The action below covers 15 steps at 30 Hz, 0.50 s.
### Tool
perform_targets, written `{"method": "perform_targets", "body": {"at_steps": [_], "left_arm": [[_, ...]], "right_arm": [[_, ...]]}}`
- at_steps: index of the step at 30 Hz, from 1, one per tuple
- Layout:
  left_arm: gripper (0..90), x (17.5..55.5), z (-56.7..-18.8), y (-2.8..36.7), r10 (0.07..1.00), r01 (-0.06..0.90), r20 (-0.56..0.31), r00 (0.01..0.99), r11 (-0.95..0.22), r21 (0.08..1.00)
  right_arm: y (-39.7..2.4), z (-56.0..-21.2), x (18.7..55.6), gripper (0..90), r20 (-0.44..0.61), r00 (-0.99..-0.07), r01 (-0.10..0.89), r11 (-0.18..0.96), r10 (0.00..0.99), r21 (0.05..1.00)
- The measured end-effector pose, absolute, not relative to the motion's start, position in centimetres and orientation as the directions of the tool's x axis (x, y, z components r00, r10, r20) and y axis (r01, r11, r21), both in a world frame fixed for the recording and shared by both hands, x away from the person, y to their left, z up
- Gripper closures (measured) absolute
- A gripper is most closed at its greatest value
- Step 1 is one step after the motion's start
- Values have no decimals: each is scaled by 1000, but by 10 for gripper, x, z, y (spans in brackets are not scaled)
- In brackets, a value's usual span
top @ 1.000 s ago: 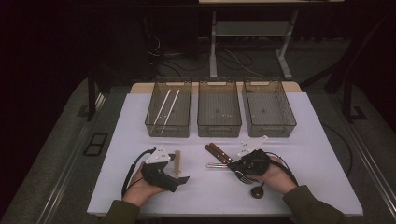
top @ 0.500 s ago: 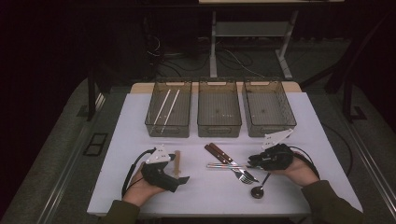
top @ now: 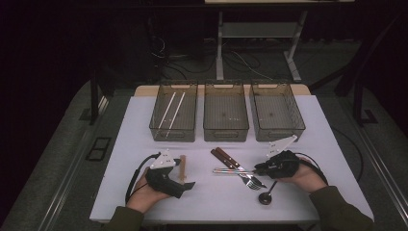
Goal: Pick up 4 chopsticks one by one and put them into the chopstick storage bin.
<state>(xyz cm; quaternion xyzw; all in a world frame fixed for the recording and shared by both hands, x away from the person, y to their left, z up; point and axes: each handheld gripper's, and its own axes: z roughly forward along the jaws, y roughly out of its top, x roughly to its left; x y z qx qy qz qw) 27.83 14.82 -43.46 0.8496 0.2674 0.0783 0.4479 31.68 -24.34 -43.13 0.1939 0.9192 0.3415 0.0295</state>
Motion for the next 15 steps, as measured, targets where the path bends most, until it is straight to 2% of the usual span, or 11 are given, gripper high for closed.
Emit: {"method": "perform_targets", "body": {"at_steps": [15], "left_arm": [[22, 278, -435, 148, 524, 384, -106, 845, -457, 802]], "right_arm": [[-241, -434, 317, 799, 63, -934, 311, 714, 351, 628]]}}
